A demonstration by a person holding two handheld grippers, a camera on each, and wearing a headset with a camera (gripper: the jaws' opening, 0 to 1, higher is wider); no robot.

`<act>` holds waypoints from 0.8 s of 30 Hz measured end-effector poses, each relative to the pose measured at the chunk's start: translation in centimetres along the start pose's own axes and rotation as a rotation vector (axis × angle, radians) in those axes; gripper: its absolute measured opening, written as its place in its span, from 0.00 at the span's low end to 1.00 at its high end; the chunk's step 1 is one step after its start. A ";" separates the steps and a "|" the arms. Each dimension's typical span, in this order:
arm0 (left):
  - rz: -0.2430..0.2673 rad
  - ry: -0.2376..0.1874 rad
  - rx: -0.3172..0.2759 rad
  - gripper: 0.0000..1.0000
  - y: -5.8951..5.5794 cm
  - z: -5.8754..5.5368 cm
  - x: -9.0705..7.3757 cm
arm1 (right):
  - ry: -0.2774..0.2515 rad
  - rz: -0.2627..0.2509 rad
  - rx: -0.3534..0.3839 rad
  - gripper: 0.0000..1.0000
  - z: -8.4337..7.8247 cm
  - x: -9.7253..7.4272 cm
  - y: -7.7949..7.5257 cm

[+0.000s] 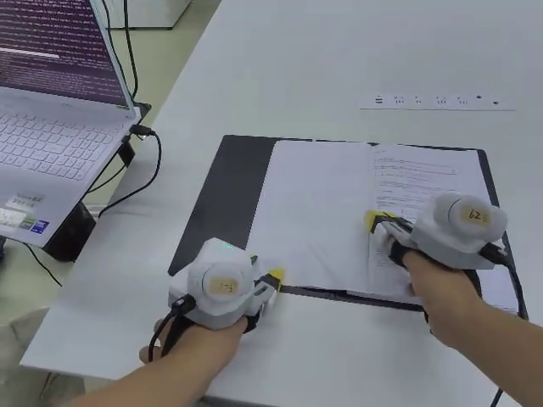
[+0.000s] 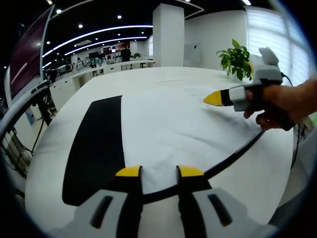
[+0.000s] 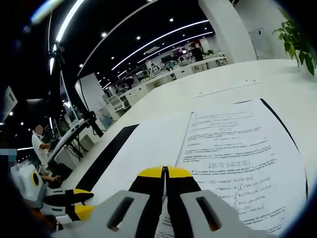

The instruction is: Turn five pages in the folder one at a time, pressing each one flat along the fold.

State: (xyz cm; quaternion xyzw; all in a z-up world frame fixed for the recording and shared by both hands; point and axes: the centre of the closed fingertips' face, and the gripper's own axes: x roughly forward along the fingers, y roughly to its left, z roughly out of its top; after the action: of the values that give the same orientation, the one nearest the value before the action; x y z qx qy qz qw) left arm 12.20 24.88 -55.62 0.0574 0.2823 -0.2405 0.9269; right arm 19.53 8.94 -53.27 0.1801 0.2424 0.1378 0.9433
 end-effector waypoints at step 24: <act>0.000 -0.028 -0.005 0.26 0.0 0.1 0.0 | -0.013 -0.017 0.001 0.00 2.6 5.3 -1.9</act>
State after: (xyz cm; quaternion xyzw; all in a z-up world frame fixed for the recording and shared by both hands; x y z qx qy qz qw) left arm 12.19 24.87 -55.56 0.0517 0.2698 -0.2405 0.9310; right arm 25.71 8.40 -54.05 0.1793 0.2379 0.1283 0.9459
